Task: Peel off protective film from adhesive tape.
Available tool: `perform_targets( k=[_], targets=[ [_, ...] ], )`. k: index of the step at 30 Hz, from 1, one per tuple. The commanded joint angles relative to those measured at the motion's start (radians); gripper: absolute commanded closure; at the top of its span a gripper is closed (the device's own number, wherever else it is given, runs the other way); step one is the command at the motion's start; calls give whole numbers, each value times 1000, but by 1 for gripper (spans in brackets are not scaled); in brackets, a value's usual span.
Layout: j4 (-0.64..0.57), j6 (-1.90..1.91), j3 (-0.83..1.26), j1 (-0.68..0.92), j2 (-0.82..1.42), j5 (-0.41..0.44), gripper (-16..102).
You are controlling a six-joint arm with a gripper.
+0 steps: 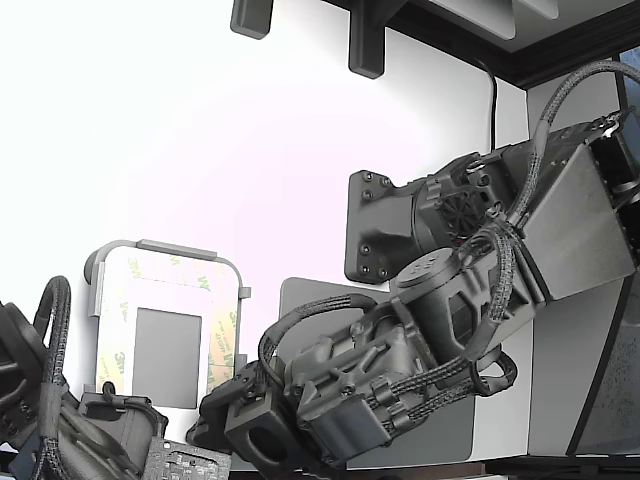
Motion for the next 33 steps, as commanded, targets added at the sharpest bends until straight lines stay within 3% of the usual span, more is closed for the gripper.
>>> perform_targets(
  k=[1,33],
  targets=[
    [-6,2,-17,-6,32,-3,97],
    [17,-5,-11,-2,55,3,97]
  ],
)
